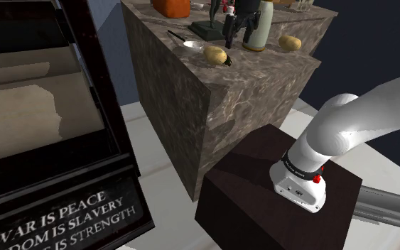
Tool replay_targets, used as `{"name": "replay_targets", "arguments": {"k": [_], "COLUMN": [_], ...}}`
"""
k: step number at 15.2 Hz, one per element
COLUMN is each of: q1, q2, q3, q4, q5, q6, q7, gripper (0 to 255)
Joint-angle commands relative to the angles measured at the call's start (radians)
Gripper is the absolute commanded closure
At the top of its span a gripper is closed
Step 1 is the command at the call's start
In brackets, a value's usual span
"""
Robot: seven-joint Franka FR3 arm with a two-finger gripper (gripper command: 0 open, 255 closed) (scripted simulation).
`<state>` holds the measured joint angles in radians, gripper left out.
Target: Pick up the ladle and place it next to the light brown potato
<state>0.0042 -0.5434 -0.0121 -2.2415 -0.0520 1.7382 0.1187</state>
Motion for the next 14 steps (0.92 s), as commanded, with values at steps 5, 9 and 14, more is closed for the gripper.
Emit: {"name": "replay_targets", "arguments": {"k": [5,9,14], "q1": [-0.001,-0.001,-0.003], "q2": [0.222,0.368,0.555], "q3": [-0.001,-0.002,-0.006], "q4": [0.154,0.284,0.477], "q5": [0.034,0.058,0.088], "q6": [0.092,0.127,0.143], "q7": [0.044,0.069,0.096], "gripper": [0,0,0]}}
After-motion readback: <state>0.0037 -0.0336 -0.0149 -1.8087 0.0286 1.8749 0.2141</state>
